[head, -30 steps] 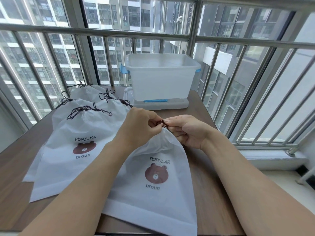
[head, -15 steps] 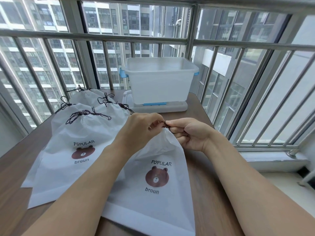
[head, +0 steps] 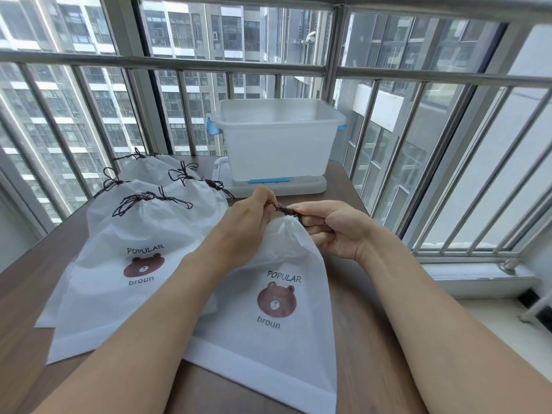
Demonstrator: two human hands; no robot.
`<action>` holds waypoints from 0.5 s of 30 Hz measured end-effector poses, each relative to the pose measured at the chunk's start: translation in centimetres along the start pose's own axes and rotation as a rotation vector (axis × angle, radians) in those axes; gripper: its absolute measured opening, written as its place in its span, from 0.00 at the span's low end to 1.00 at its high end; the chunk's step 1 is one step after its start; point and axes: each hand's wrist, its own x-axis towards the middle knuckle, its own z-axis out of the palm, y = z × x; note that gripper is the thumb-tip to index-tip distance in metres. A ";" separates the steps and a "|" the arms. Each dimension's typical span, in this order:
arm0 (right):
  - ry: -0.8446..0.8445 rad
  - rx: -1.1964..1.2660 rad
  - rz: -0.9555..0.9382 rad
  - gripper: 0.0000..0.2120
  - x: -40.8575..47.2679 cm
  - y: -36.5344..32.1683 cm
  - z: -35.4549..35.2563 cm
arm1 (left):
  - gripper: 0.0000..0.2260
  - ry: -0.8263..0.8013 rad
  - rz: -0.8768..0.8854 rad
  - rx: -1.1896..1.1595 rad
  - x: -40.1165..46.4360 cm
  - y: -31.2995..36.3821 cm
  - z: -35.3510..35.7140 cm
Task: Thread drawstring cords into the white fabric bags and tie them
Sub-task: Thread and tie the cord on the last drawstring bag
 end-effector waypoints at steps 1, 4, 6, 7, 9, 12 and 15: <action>0.023 -0.038 -0.011 0.06 -0.1 0.0 0.0 | 0.03 -0.014 -0.009 0.009 -0.1 -0.1 0.0; 0.145 -0.129 -0.057 0.07 -0.4 -0.2 -0.4 | 0.04 0.005 -0.005 0.034 -0.2 -0.5 -0.1; 0.218 -0.156 -0.081 0.09 -0.5 -0.4 -0.7 | 0.05 0.029 -0.014 0.029 -0.2 -0.8 -0.3; 0.240 -0.174 -0.094 0.10 -0.6 -0.5 -1.0 | 0.05 0.034 -0.029 0.015 -0.2 -0.9 -0.3; 0.267 -0.223 -0.114 0.13 -0.6 -0.5 -1.4 | 0.05 0.039 -0.072 -0.022 -0.3 -0.8 -0.2; 0.309 -0.306 -0.129 0.16 -0.7 -0.5 -1.6 | 0.06 0.058 -0.141 -0.046 -0.3 -0.6 0.1; 0.399 -0.439 -0.166 0.19 -0.7 -0.4 -1.0 | 0.06 0.063 -0.223 -0.109 -0.2 -0.5 0.2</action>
